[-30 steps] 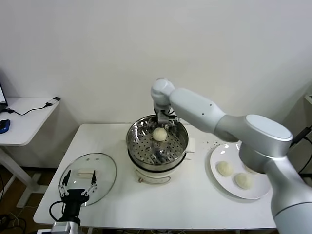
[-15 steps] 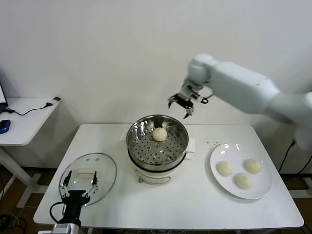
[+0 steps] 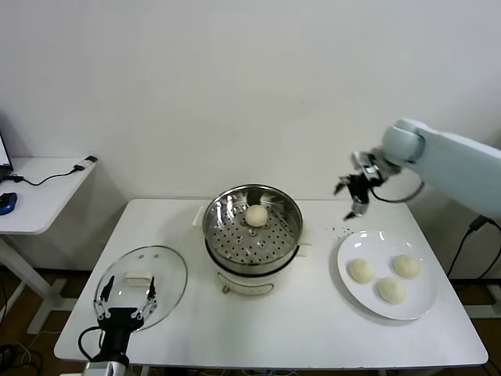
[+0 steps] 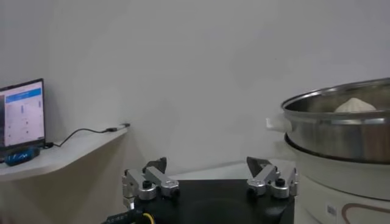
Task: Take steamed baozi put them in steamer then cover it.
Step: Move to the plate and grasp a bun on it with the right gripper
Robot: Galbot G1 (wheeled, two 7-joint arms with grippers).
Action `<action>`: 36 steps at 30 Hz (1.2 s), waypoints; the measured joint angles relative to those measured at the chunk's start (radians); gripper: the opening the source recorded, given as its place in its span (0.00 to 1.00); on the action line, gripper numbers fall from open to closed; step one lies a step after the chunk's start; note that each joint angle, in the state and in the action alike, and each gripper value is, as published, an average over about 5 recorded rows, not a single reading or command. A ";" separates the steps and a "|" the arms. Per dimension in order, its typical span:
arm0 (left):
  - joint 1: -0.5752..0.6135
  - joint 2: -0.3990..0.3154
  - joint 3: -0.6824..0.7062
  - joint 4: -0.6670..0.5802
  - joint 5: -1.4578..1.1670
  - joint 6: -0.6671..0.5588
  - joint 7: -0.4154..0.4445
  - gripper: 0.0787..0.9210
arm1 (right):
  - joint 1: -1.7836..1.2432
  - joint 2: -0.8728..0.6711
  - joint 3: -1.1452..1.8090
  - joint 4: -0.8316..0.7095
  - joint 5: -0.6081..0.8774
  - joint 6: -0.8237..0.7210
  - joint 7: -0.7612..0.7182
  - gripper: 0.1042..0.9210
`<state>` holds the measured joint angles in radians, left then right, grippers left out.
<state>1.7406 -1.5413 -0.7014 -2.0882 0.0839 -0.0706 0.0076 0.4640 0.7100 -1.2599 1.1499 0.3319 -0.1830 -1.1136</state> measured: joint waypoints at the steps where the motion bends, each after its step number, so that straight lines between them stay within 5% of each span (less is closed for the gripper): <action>1: 0.000 0.000 0.000 0.000 0.000 0.000 0.000 0.88 | -0.021 -0.009 0.012 0.000 -0.013 -0.006 -0.002 0.88; 26: 0.001 -0.005 -0.004 0.010 0.008 0.001 -0.002 0.88 | -0.396 0.001 0.272 -0.095 -0.179 -0.071 0.014 0.88; 36: 0.001 -0.006 -0.004 0.011 0.010 0.001 -0.002 0.88 | -0.428 0.032 0.299 -0.133 -0.189 -0.070 0.010 0.75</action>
<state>1.7415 -1.5476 -0.7051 -2.0775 0.0938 -0.0700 0.0055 0.0363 0.7419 -0.9611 1.0164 0.1426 -0.2532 -1.1038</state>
